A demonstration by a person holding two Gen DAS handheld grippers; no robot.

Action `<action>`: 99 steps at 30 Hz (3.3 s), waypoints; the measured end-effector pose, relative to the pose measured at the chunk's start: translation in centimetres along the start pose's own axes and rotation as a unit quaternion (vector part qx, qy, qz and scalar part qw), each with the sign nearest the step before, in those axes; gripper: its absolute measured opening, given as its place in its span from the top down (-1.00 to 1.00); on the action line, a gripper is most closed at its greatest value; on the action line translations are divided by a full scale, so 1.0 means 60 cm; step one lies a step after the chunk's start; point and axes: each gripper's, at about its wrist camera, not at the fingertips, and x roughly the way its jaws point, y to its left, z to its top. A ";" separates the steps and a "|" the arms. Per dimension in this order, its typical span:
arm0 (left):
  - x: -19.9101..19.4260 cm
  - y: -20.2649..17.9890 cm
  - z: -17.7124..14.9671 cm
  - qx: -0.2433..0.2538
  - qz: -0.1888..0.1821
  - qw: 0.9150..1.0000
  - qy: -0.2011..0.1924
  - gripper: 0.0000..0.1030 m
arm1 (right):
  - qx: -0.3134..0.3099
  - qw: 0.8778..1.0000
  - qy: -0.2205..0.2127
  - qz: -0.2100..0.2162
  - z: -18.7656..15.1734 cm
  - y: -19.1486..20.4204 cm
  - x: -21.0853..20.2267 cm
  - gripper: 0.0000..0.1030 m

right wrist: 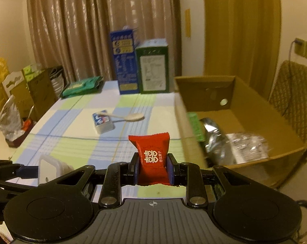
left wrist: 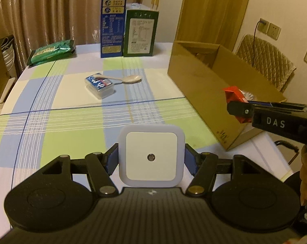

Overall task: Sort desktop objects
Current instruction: 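Carry the night light and red packet over the cardboard box, then lower both items into the cardboard box and open both tools, then move both open tools back over the toothpick box and white spoon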

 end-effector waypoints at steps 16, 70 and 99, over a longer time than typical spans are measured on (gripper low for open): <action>-0.009 -0.158 0.050 0.039 -0.049 0.998 -0.020 -0.17 | 0.022 0.998 -0.024 -0.063 0.017 -0.126 -0.086 0.54; 0.180 -0.291 0.174 0.051 -0.083 0.995 -0.002 -0.49 | 0.039 0.996 0.002 -0.075 0.077 -0.318 0.029 0.54; 0.120 -0.210 0.127 0.019 -0.060 0.998 -0.014 -0.49 | 0.082 0.996 -0.010 -0.044 0.068 -0.308 -0.019 0.17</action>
